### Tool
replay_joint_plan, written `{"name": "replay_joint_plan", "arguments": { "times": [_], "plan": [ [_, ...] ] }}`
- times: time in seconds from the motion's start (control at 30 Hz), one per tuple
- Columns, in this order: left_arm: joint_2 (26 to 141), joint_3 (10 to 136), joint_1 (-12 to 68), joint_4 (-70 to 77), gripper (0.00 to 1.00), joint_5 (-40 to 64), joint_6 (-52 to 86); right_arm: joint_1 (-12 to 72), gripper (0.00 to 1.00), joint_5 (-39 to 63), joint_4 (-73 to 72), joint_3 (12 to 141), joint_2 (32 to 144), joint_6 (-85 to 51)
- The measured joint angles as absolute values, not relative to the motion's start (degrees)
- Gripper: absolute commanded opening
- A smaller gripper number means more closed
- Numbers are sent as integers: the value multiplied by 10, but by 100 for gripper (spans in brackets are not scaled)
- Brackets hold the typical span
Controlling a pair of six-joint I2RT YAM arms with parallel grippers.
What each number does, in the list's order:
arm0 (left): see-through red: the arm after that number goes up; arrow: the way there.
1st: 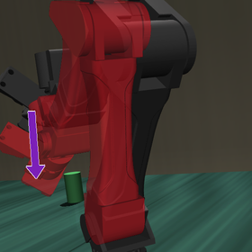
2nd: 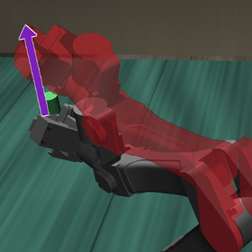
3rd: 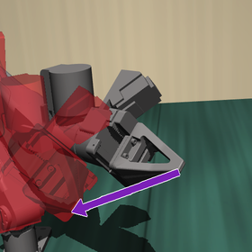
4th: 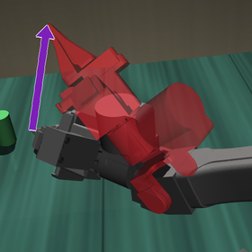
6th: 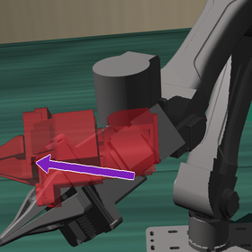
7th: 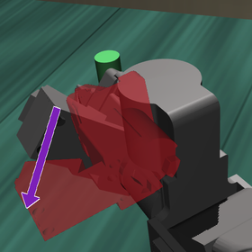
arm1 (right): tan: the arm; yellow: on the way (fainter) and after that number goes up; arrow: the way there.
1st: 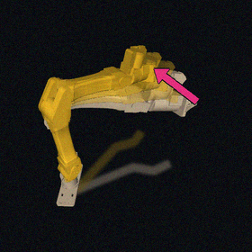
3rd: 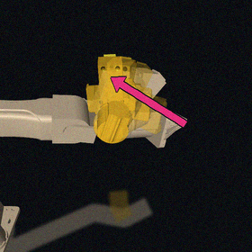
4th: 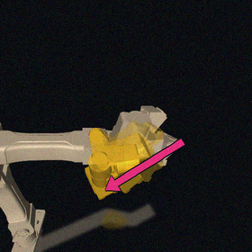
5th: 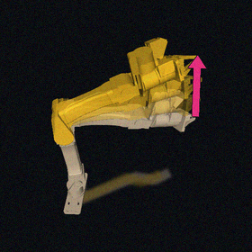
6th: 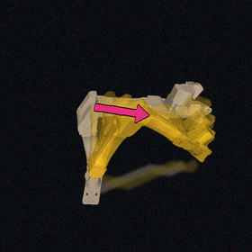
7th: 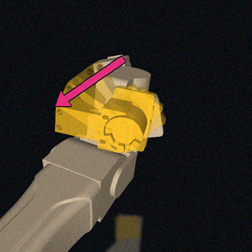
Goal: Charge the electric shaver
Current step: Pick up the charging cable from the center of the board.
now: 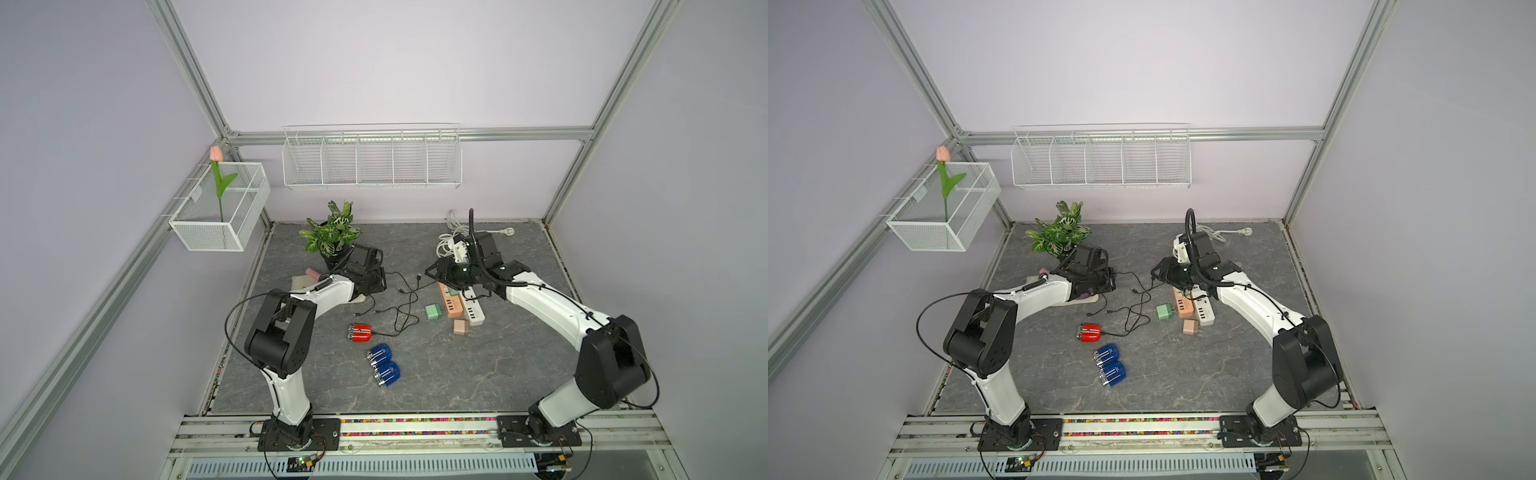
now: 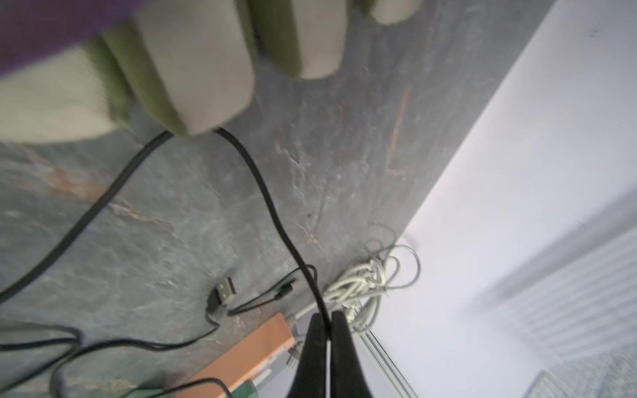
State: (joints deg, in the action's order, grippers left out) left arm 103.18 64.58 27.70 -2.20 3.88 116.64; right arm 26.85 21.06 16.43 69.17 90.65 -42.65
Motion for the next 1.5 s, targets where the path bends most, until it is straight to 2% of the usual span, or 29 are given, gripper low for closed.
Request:
{"name": "replay_joint_plan", "arguments": {
  "times": [0.17,0.4,0.63,0.8,1.07,1.33,1.43,1.5],
  "plan": [
    [987,641,277,19,0,44,1164,256,56,220,152,708,924,-437],
    [939,644,277,40,0,76,1155,224,70,269,97,726,964,-478],
    [932,679,273,38,0,121,1139,198,71,335,5,731,1030,-564],
    [921,708,262,39,0,148,1119,192,71,348,-117,681,1039,-700],
    [913,722,256,82,0,171,1114,222,72,306,-260,628,1040,-936],
    [907,722,256,115,0,178,1119,285,73,229,-367,611,1050,-1081],
    [902,722,256,122,0,181,1120,292,70,198,-403,611,1067,-1108],
    [899,722,256,122,0,181,1123,292,65,177,-421,613,1079,-1121]
  ]
}}
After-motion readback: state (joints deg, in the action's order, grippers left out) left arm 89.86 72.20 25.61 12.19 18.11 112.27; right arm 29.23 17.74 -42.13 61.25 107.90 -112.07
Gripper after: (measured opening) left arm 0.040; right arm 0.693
